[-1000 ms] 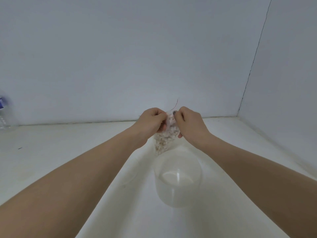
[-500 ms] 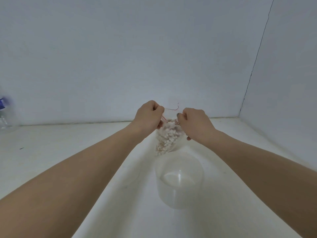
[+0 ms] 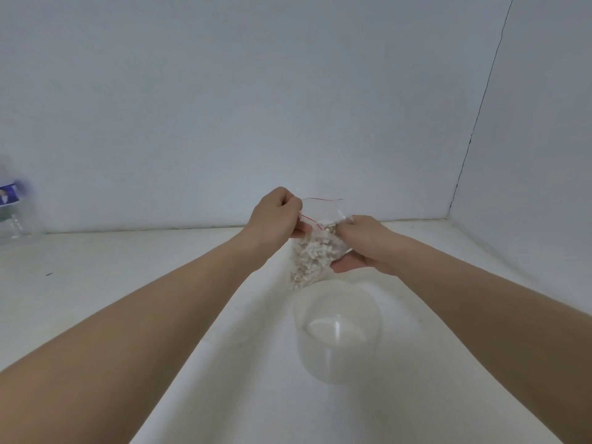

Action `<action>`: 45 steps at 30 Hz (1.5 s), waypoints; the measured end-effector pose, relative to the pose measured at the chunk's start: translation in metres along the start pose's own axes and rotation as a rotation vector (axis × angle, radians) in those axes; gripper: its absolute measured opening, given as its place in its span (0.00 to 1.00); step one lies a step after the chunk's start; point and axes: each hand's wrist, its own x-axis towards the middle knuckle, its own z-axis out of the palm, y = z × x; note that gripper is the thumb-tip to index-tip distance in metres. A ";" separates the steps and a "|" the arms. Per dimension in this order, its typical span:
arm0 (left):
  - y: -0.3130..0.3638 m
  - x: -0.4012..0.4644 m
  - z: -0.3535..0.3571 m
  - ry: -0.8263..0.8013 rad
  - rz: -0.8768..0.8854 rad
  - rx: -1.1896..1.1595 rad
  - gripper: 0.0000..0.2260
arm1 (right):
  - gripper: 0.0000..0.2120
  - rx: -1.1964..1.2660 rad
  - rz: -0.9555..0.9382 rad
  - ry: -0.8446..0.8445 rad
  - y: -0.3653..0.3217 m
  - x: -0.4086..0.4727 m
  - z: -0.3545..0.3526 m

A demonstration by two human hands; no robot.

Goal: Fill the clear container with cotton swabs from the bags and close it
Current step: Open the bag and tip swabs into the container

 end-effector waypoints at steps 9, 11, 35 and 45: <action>-0.018 -0.004 -0.016 0.191 -0.457 -0.317 0.16 | 0.12 -0.020 -0.240 0.190 -0.031 -0.008 0.007; -0.026 -0.009 -0.020 0.139 -0.566 -0.391 0.26 | 0.12 -0.056 -0.317 0.186 -0.044 -0.015 0.006; -0.026 -0.036 -0.006 -0.312 -0.397 -0.848 0.24 | 0.20 -0.022 -0.380 0.070 0.034 -0.064 0.012; -0.030 -0.037 0.009 -0.162 -0.335 -0.580 0.21 | 0.23 -0.303 -0.375 0.126 0.048 -0.079 -0.003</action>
